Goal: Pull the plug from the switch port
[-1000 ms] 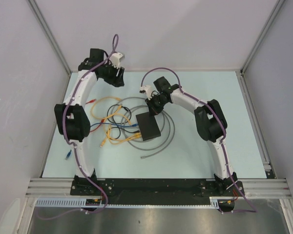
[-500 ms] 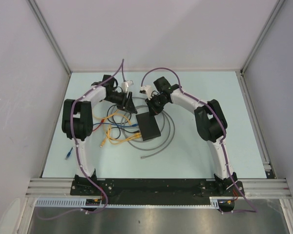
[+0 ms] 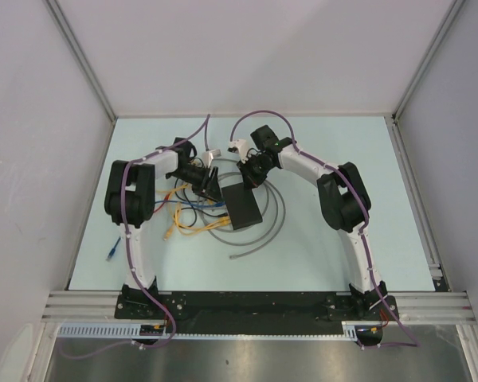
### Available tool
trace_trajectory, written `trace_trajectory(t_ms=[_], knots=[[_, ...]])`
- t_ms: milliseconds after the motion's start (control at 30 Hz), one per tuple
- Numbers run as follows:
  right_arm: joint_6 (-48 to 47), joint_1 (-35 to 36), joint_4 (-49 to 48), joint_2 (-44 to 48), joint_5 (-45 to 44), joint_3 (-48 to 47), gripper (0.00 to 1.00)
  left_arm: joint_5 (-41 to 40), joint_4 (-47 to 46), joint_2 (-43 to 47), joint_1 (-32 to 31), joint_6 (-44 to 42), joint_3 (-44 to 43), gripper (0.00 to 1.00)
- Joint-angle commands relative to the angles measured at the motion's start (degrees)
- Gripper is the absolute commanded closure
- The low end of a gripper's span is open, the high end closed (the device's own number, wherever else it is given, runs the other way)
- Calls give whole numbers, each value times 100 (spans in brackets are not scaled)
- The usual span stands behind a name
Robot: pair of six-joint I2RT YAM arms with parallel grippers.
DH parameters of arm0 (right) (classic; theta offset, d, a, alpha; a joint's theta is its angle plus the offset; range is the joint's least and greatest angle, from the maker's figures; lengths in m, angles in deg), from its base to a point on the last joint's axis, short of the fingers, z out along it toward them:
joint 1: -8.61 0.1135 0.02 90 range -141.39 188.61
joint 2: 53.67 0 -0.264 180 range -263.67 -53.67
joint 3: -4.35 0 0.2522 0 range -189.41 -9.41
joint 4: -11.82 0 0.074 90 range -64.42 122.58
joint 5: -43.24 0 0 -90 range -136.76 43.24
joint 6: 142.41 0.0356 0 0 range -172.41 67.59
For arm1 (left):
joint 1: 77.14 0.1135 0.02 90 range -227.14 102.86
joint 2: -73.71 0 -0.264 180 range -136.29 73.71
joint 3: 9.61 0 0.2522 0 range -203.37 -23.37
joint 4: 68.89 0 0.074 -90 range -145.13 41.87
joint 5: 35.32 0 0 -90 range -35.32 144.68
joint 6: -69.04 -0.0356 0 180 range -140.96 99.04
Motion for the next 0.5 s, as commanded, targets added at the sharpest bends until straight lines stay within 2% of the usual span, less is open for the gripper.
trace_trajectory(t_ms=[0, 167, 467], knots=[[-150, -37, 649, -575, -884, 383, 100, 51, -162, -32, -22, -154, 83, 49], [-150, -37, 640, -575, -893, 392, 100, 315, 48, -287, -65, -241, -57, 53], [-150, -37, 640, -601, -902, 383, 100, 306, 40, -419, -118, -285, 4, 64]])
